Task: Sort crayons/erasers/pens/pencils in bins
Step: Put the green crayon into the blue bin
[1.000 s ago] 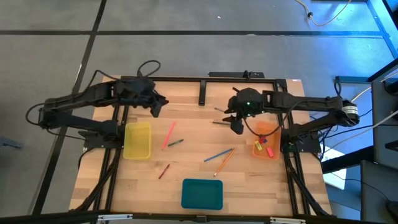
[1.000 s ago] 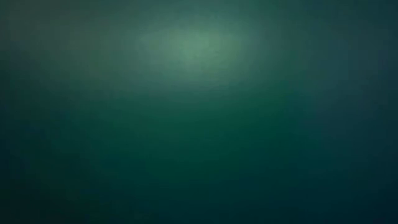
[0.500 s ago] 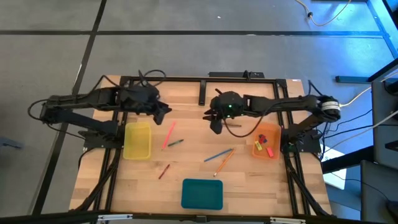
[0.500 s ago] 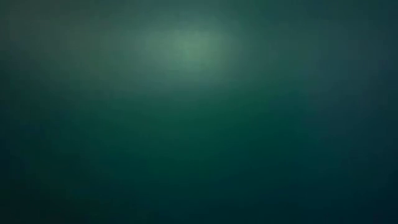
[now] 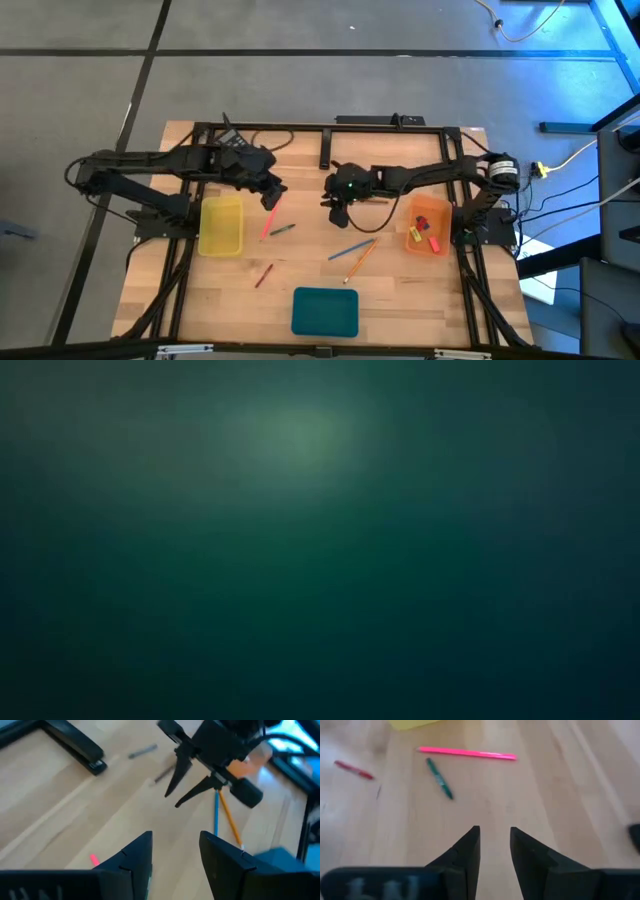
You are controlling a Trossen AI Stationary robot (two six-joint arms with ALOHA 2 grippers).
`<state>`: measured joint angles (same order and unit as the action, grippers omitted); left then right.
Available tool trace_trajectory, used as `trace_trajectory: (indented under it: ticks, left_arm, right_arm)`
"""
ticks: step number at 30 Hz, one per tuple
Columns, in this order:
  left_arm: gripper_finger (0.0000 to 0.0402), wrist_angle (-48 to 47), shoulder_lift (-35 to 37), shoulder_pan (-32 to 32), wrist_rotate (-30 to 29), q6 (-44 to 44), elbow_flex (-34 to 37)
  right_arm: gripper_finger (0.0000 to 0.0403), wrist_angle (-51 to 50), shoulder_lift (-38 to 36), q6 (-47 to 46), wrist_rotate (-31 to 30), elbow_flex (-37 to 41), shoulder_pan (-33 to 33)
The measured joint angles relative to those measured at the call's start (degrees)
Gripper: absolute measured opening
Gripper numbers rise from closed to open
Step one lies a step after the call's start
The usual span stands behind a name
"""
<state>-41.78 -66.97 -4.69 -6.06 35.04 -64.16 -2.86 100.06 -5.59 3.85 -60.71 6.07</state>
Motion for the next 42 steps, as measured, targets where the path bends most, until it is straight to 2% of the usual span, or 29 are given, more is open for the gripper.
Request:
trace_trajectory:
  ticks: [5,14,22,25,28,31,35,42]
  left_arm:
    - [0.0156,-0.09,-4.89,0.61,3.92,-3.61,0.00]
    - [0.0156,-1.48,-11.69,3.84,4.31,-6.93,0.02]
    - [0.0156,-8.32,-12.16,4.55,3.17,-4.27,0.02]
    - [0.0156,-8.52,-12.16,4.52,0.72,-4.84,0.02]
    - [0.0156,-8.43,-12.16,4.22,0.43,-4.93,0.02]
    - [0.0156,-8.90,-12.16,4.24,0.39,-4.29,0.02]
    - [0.0156,-8.94,-12.16,4.35,0.41,-4.34,0.02]
    - [0.0156,-8.56,-12.16,3.22,0.39,-5.89,0.02]
  right_arm:
    - [0.0108,3.56,3.27,4.25,1.00,0.00,-1.00]
    - [0.0108,7.28,7.04,3.16,6.37,0.00,-2.71]
    - [0.0108,10.20,7.67,4.37,6.32,0.00,-3.78]
    - [0.0108,16.01,8.89,7.03,6.31,-0.02,-3.76]
    - [0.0108,22.40,10.94,11.95,6.32,-0.07,-3.74]
    - [0.0108,27.47,12.14,12.57,6.32,-0.08,-3.82]
    - [0.0108,29.62,13.26,9.21,6.25,-0.33,-4.21]
    - [0.0108,30.20,16.86,10.25,6.30,-2.43,-4.40]
